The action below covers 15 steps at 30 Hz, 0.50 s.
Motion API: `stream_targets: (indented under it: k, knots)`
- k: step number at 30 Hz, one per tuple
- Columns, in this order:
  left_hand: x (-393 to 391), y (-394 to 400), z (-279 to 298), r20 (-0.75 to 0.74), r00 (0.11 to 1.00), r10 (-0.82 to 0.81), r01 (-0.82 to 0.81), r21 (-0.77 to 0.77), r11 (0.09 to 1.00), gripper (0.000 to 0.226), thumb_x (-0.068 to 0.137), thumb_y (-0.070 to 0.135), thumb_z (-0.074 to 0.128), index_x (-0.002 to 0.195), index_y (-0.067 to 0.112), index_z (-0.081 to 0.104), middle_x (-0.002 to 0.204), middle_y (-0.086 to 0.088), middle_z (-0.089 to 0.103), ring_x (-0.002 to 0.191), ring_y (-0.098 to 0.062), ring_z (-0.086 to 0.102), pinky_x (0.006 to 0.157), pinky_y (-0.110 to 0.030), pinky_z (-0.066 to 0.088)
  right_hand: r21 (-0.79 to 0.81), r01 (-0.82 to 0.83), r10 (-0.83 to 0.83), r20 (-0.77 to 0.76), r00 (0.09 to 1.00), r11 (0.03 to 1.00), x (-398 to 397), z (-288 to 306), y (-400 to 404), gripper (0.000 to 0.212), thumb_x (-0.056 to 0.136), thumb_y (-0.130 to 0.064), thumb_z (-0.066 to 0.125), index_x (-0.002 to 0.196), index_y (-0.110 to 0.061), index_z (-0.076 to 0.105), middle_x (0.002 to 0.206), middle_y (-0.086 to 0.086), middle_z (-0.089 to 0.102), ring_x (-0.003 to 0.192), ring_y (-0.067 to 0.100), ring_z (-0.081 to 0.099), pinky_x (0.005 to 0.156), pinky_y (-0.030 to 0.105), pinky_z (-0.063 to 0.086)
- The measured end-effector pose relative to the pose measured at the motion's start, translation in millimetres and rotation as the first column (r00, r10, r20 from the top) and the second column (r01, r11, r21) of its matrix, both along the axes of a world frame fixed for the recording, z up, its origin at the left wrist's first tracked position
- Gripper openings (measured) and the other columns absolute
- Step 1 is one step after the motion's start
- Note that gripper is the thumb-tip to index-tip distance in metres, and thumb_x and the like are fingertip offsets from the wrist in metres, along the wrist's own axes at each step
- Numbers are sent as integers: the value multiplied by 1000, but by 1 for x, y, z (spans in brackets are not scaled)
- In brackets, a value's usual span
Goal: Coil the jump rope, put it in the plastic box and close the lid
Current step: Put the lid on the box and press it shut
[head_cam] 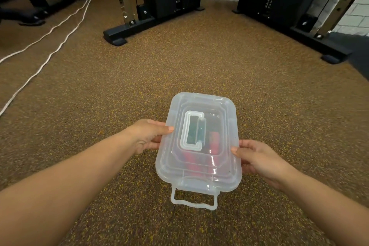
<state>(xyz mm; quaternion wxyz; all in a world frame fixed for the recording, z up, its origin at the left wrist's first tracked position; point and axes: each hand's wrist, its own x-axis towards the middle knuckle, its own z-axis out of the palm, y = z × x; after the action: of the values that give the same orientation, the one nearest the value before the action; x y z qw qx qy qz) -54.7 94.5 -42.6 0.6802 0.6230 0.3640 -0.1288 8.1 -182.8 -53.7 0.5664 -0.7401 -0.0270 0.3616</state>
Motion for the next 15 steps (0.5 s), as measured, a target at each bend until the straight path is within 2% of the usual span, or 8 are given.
stream_targets:
  k: [4, 8, 12, 13, 14, 15]
  knots:
    - [-1, -3, 4, -16, 1000, -9, 9, 23, 1000, 36, 78, 8, 72, 112, -1, 62, 104, -16, 71, 89, -23, 70, 63, -31, 60, -26, 8, -6, 70, 998, 1000, -5, 0, 1, 21, 94, -13, 54, 113, -11, 63, 96, 9, 76, 86, 23, 73, 66, 33, 59]
    - [-5, -8, 6, -23, 999, -22, 23, 50, 998, 32, 80, 8, 70, 109, -1, 61, 102, -16, 71, 87, -24, 69, 61, -32, 60, -4, 27, -27, 64, 998, 1000, -9, 1, 1, 21, 95, -13, 53, 113, -13, 64, 97, 7, 76, 85, 20, 73, 63, 27, 58]
    - [-6, -9, 9, -9, 1000, -17, 18, 74, 997, 42, 80, 11, 71, 118, -1, 57, 105, -16, 70, 90, -25, 69, 70, -36, 60, 9, 18, -18, 48, 999, 1000, -9, 2, 1, 24, 95, -15, 53, 116, -14, 63, 96, 3, 76, 85, 19, 73, 69, 32, 59]
    - [-7, -11, 7, -1, 999, -33, 33, 130, 991, 50, 81, 14, 71, 126, 0, 52, 111, -16, 67, 95, -26, 68, 77, -38, 58, -21, 17, -15, 83, 996, 1000, -10, -1, 2, 29, 95, -18, 54, 122, -15, 60, 99, 3, 76, 87, 19, 73, 76, 35, 59]
    - [-9, -14, 5, 14, 998, -68, 63, 246, 967, 58, 83, 19, 69, 133, 3, 45, 121, -16, 62, 102, -27, 64, 85, -39, 55, -83, 20, -8, 149, 989, 996, -11, -4, 1, 38, 94, -23, 55, 131, -16, 53, 106, 3, 72, 92, 19, 71, 82, 37, 57]
    - [-14, -17, 2, 39, 990, -137, 106, 435, 894, 63, 86, 26, 66, 140, 8, 38, 132, -14, 53, 112, -26, 58, 95, -40, 49, -178, 24, 23, 257, 966, 984, -13, -6, 0, 50, 93, -29, 56, 140, -18, 42, 118, 1, 65, 100, 16, 66, 88, 35, 54]
